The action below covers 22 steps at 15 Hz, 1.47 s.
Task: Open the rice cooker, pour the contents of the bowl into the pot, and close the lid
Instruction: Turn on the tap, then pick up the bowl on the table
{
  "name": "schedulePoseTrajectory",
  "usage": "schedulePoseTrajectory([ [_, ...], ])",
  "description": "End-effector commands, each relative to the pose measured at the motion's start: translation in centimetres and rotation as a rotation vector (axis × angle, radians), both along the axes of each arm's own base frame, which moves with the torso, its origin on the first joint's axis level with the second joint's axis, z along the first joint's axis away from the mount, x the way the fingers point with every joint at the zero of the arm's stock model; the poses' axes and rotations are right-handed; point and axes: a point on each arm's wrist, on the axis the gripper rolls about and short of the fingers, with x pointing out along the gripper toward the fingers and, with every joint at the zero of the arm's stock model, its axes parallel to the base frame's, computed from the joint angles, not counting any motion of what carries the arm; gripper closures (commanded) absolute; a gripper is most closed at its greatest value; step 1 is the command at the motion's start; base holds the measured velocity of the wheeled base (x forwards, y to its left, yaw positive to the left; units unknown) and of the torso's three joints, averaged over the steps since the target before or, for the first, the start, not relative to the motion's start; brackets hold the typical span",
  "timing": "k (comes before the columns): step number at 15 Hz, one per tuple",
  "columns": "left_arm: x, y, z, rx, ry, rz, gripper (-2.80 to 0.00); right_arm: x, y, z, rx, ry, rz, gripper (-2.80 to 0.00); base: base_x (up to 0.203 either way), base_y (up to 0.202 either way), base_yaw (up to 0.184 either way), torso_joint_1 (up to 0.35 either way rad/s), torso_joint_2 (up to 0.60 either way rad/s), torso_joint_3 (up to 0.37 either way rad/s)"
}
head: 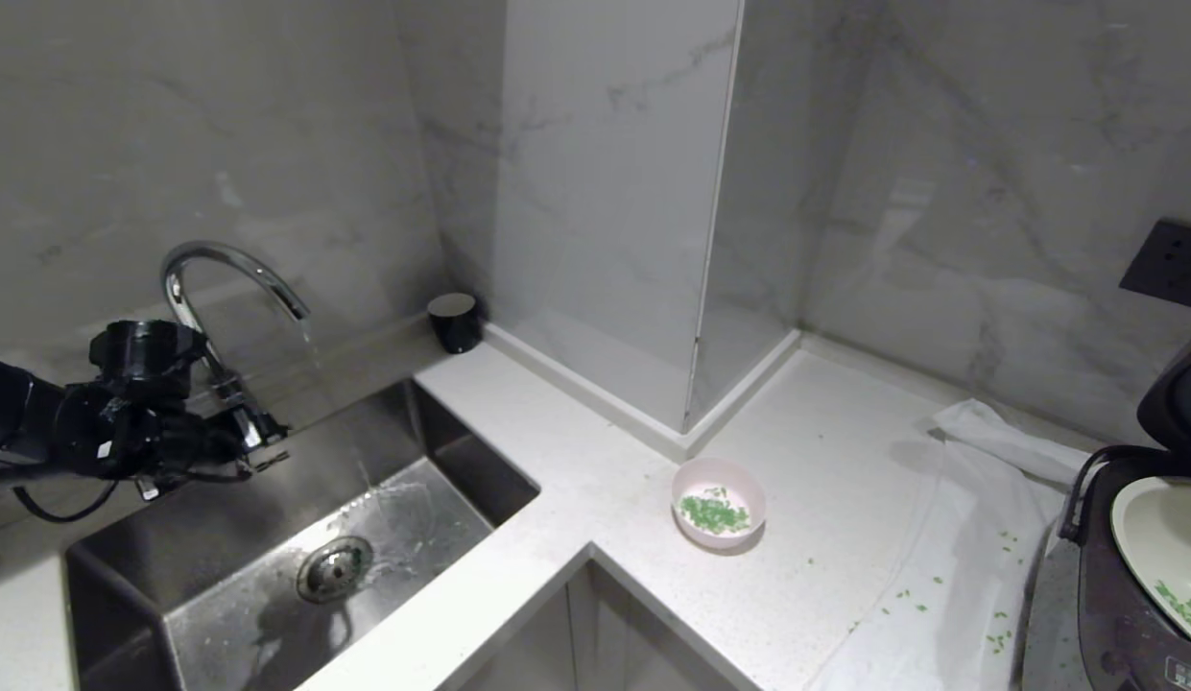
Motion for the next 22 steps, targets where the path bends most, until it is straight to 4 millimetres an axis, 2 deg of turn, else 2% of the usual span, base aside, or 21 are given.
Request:
schedulePoseTrajectory([
  [1, -4.6, -1.8, 2.2, -0.023, -0.036, -0.121, -2.80, 0.0, 0.0, 0.0, 0.000, 0.000, -0.001, 0.00, 0.000, 0.000, 0.000, 0.000, 0.00, 0.000],
  [5, -10.5, -3.1, 3.0, 0.024, -0.048, -0.399, -2.80, 0.0, 0.0, 0.0, 0.000, 0.000, 0.000, 0.00, 0.000, 0.000, 0.000, 0.000, 0.00, 0.000],
  [10, -16.6, -4.3, 6.5, 0.125, -0.233, -0.476, -2.80, 0.0, 0.0, 0.0, 0.000, 0.001, 0.000, 0.00, 0.000, 0.000, 0.000, 0.000, 0.00, 0.000],
  [15, -24.8, -6.3, 9.3, 0.289, -0.532, -0.592, -2.80, 0.0, 0.0, 0.0, 0.000, 0.000, -0.001, 0.00, 0.000, 0.000, 0.000, 0.000, 0.00, 0.000],
  [20, -31.5, -6.6, 8.8, 0.390, -0.709, -0.628, -2.80, 0.0, 0.0, 0.0, 0.000, 0.001, -0.001, 0.00, 0.000, 0.000, 0.000, 0.000, 0.00, 0.000],
  [22, -32.1, -6.7, 7.9, 0.376, -0.692, -0.681, -2.80, 0.0, 0.0, 0.0, 0.000, 0.001, 0.000, 0.00, 0.000, 0.000, 0.000, 0.000, 0.00, 0.000],
])
